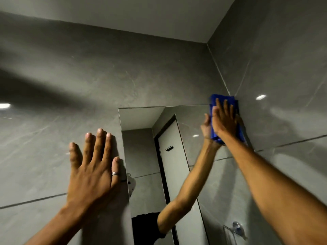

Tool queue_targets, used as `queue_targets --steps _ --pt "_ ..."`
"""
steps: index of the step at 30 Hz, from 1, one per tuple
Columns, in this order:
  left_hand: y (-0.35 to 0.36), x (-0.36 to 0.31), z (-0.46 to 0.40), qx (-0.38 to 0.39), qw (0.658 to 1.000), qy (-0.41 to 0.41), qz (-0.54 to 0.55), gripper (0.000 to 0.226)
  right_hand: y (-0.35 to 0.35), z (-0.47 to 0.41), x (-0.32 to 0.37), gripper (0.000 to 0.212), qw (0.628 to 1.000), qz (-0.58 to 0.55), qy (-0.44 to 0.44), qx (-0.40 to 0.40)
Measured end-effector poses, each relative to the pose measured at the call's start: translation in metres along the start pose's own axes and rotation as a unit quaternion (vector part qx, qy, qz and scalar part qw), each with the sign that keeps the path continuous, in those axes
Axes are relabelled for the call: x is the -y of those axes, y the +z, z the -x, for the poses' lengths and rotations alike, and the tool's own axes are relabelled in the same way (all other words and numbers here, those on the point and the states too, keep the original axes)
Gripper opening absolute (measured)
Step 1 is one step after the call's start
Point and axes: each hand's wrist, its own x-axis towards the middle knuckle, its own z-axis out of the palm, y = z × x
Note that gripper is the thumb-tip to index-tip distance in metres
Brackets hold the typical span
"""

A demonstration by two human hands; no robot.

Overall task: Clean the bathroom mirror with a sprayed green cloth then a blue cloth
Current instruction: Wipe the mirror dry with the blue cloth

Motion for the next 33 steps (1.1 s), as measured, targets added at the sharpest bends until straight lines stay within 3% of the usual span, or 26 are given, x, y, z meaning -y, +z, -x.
queue_targets --steps 5,11,15,17,19,21,23,24,26,28,30,33 --pt "0.007 0.005 -0.001 -0.002 1.0 0.003 -0.017 0.073 -0.003 0.01 -0.021 0.059 0.999 -0.007 0.036 -0.009" --pt "0.007 0.008 -0.002 0.019 1.0 0.001 -0.005 0.074 0.013 0.143 0.047 0.057 0.997 -0.033 -0.074 -0.012" --pt "-0.001 0.007 -0.002 0.086 0.996 -0.021 0.031 0.074 0.019 0.229 0.118 0.055 0.984 -0.14 -0.103 0.037" --pt "-0.014 0.004 -0.001 0.123 0.982 -0.044 0.138 0.073 0.012 0.264 0.155 0.051 0.959 -0.263 -0.063 0.086" --pt "-0.04 -0.001 0.01 0.156 0.932 -0.104 0.312 0.064 -0.005 0.296 0.193 0.048 0.893 -0.425 0.046 0.142" --pt "-0.069 -0.005 0.028 0.161 0.834 -0.21 0.484 0.055 -0.02 0.316 0.225 0.044 0.762 -0.59 0.193 0.186" --pt "-0.104 -0.001 0.06 0.153 0.741 -0.299 0.581 0.046 -0.038 0.339 0.25 0.03 0.607 -0.707 0.288 0.221" --pt "-0.12 0.002 0.077 0.158 0.696 -0.33 0.618 0.04 -0.05 0.352 0.254 0.03 0.551 -0.734 0.318 0.238" --pt "-0.157 0.018 0.118 0.224 0.594 -0.394 0.664 0.037 -0.071 0.39 0.259 0.047 0.496 -0.727 0.367 0.301" --pt "-0.189 0.038 0.165 0.28 0.523 -0.445 0.671 0.037 -0.087 0.429 0.258 0.058 0.488 -0.706 0.37 0.356" --pt "-0.218 0.052 0.213 0.281 0.503 -0.478 0.663 0.039 -0.106 0.465 0.256 0.055 0.501 -0.677 0.339 0.419" --pt "-0.254 0.071 0.298 0.306 0.482 -0.516 0.639 0.039 -0.114 0.53 0.247 0.045 0.571 -0.596 0.365 0.43"
